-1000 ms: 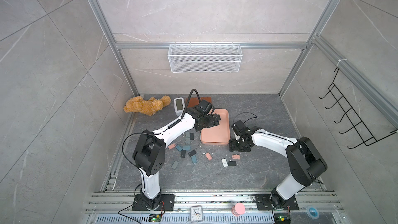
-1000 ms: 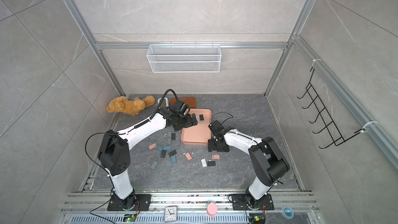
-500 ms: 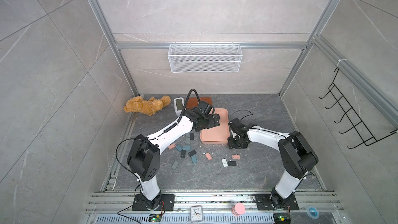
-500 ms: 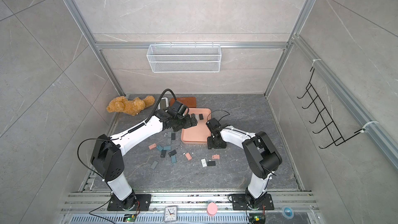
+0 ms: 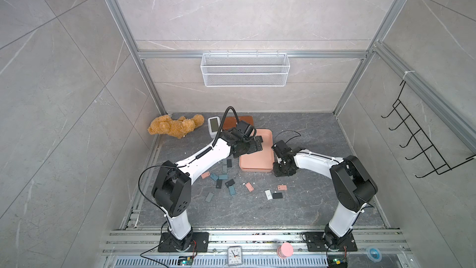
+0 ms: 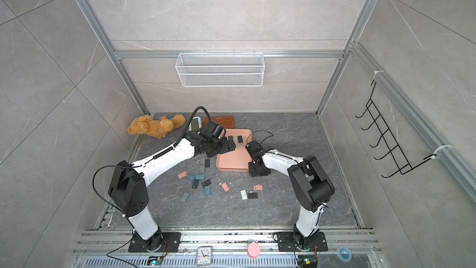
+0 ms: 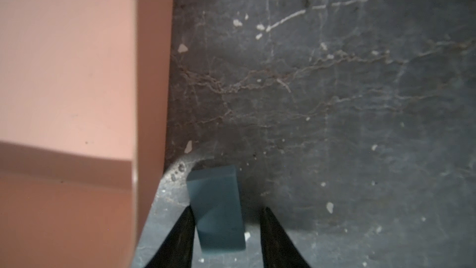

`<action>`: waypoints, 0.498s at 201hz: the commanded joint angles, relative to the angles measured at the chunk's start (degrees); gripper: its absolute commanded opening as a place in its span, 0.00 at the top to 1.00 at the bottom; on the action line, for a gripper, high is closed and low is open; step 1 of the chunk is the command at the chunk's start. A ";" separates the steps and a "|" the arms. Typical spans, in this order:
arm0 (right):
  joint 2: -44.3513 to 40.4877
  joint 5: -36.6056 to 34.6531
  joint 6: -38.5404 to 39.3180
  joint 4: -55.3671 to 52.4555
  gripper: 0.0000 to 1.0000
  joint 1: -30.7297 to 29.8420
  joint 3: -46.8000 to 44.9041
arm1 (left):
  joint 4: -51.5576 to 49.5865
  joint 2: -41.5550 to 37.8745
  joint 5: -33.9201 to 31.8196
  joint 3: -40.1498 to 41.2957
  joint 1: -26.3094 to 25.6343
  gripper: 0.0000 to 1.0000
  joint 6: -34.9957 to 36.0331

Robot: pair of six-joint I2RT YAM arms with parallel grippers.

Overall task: Put the eraser in the storage box
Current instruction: Pick up the eraser from the center of the board.

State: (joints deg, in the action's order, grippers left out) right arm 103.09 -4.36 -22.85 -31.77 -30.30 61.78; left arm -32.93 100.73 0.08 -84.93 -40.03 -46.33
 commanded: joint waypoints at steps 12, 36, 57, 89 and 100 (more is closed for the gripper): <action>2.68 -2.86 -0.68 -0.39 0.66 -1.44 -1.12 | -0.38 -1.44 -0.08 -1.34 -0.12 0.01 0.15; 1.26 -3.52 -1.48 -1.42 0.73 -1.53 -1.14 | -0.37 -1.22 0.10 -1.57 -0.13 0.01 0.16; -0.59 -3.55 -1.84 -2.70 0.76 -1.50 -0.28 | -0.30 -0.90 0.18 -1.89 -0.05 0.01 0.24; -2.81 -4.67 -2.09 -6.54 0.77 -1.55 3.27 | -0.37 -0.31 0.28 -3.00 -0.12 0.01 0.47; -3.48 -5.15 -2.36 -8.02 0.77 -1.51 4.97 | -0.38 -0.14 0.40 -3.39 -0.13 0.01 0.66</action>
State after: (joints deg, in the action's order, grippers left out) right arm 102.65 -7.16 -23.99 -34.50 -31.70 62.89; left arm -33.01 100.75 0.12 -85.30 -40.03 -46.30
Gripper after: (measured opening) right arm 0.243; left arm 0.994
